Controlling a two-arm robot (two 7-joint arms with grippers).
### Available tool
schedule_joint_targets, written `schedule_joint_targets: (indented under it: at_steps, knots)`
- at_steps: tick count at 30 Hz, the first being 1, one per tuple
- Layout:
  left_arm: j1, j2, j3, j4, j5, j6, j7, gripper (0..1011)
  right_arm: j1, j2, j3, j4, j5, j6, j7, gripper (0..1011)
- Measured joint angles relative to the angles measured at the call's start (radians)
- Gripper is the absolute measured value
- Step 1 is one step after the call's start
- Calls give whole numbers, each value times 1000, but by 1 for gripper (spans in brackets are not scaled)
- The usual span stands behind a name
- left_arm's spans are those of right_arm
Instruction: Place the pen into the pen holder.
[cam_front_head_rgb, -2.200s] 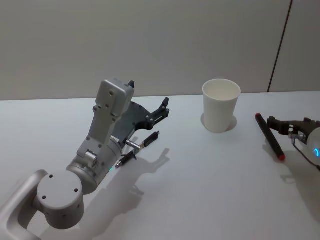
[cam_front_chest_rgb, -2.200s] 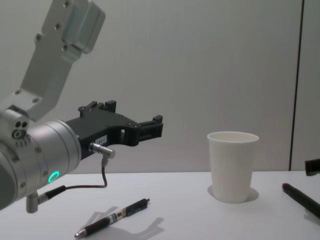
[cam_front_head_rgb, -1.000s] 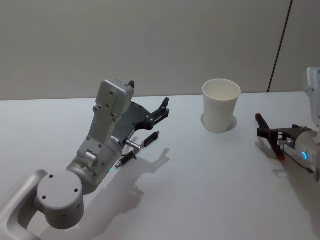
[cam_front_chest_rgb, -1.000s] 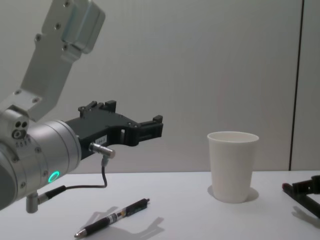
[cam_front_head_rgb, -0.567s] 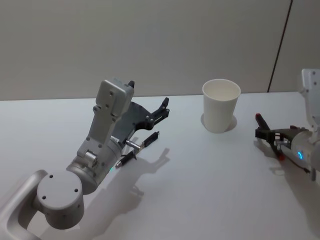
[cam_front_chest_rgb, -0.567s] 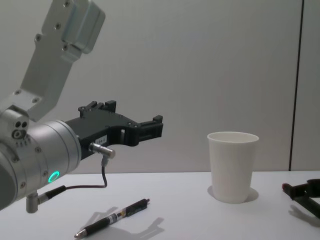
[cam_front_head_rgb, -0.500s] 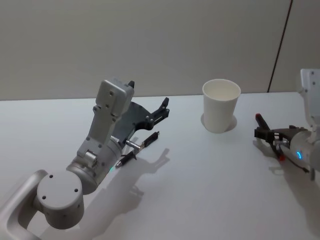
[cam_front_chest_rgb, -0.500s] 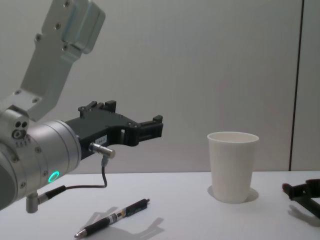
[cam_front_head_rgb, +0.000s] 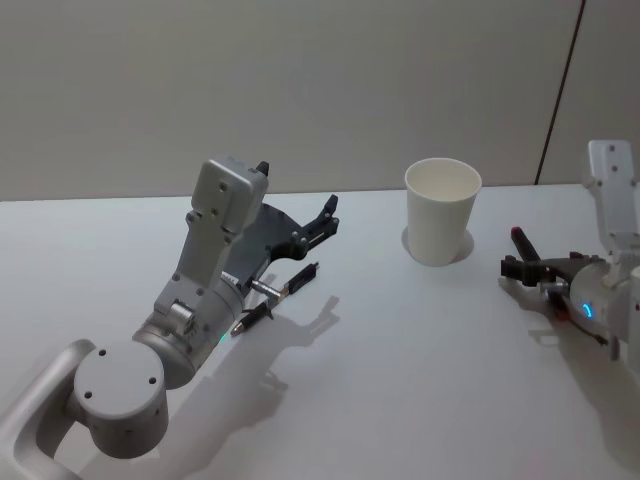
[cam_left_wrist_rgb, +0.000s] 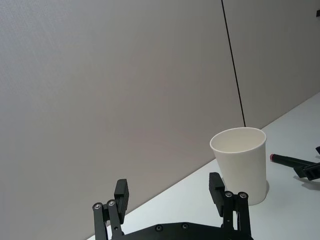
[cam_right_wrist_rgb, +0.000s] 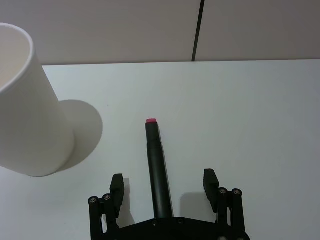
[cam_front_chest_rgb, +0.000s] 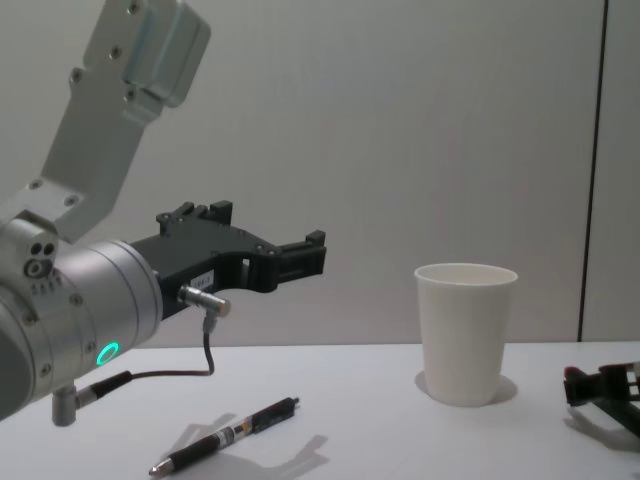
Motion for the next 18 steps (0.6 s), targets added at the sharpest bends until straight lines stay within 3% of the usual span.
schedule_joint_targets:
  at_steps: [14, 18]
  knots:
    - [0, 0, 0, 0, 0, 0, 0, 1001, -9, -10, 5, 3, 2, -4, -24, 1001]
    - [0, 0, 0, 0, 0, 0, 0, 1001, -11, -12, 7, 3, 4, -5, -27, 921]
